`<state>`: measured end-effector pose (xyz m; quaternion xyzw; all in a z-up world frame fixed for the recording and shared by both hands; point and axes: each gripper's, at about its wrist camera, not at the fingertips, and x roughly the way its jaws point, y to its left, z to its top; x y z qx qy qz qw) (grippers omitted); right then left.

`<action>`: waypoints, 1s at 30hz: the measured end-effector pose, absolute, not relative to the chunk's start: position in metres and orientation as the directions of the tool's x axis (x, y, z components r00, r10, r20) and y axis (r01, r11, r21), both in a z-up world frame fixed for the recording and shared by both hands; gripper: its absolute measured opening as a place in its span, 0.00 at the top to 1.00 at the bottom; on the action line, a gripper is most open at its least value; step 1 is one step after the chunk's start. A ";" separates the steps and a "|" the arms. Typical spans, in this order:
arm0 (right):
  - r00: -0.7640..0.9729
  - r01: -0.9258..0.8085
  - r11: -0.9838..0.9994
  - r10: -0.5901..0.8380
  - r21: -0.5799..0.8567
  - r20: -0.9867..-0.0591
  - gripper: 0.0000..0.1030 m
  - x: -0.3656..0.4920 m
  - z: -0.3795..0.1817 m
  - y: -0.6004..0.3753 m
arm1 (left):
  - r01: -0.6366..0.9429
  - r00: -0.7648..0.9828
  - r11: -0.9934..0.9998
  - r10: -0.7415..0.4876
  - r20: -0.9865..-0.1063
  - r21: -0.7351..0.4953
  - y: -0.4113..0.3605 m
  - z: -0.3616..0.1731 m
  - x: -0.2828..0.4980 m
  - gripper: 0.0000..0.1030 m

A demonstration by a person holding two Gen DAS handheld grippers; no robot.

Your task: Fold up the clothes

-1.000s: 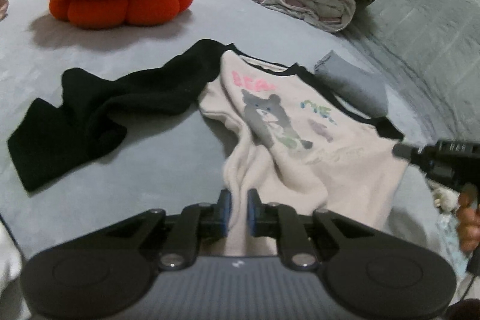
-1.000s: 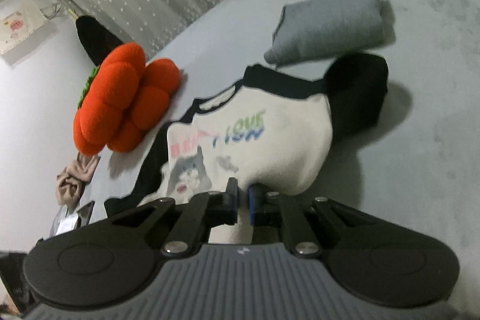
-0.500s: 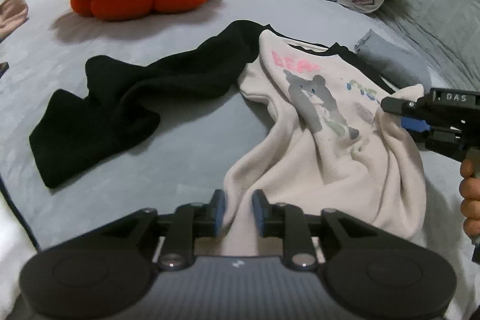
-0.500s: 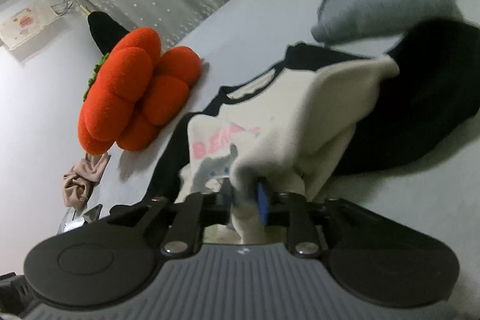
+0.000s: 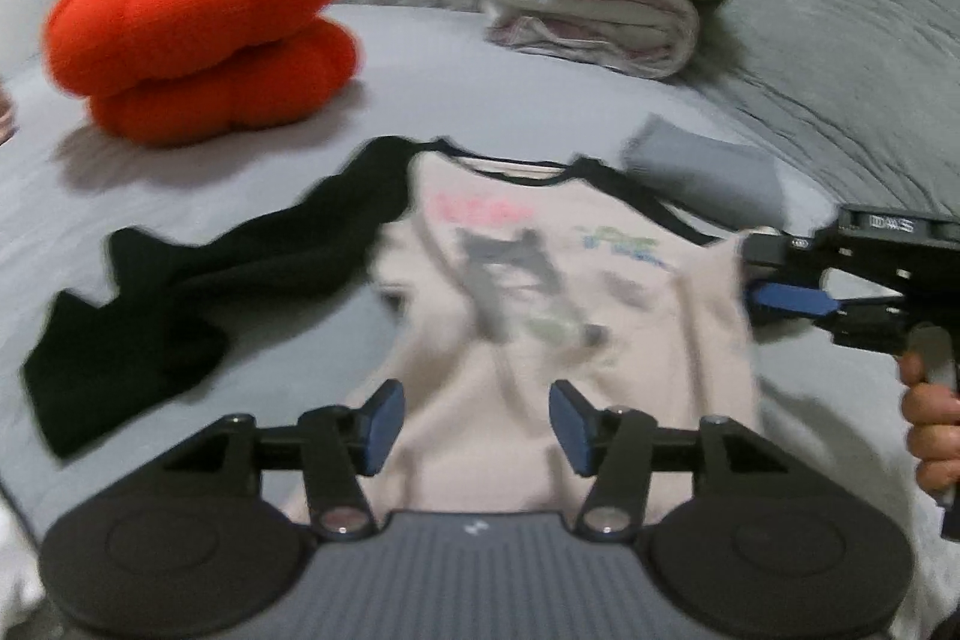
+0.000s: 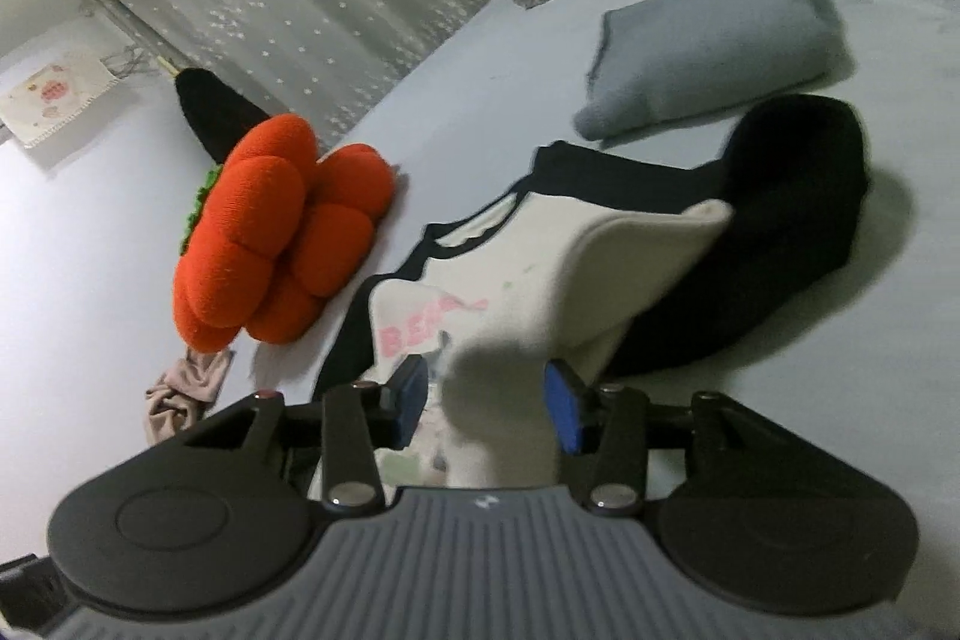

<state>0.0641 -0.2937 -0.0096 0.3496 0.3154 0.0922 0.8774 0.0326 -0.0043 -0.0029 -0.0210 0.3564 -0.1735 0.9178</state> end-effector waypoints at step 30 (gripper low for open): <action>0.710 0.144 0.780 0.347 0.608 -0.613 0.48 0.045 -0.039 -0.319 | 0.282 0.653 0.925 -0.380 -0.655 -0.255 -0.072 -0.031 0.064 0.86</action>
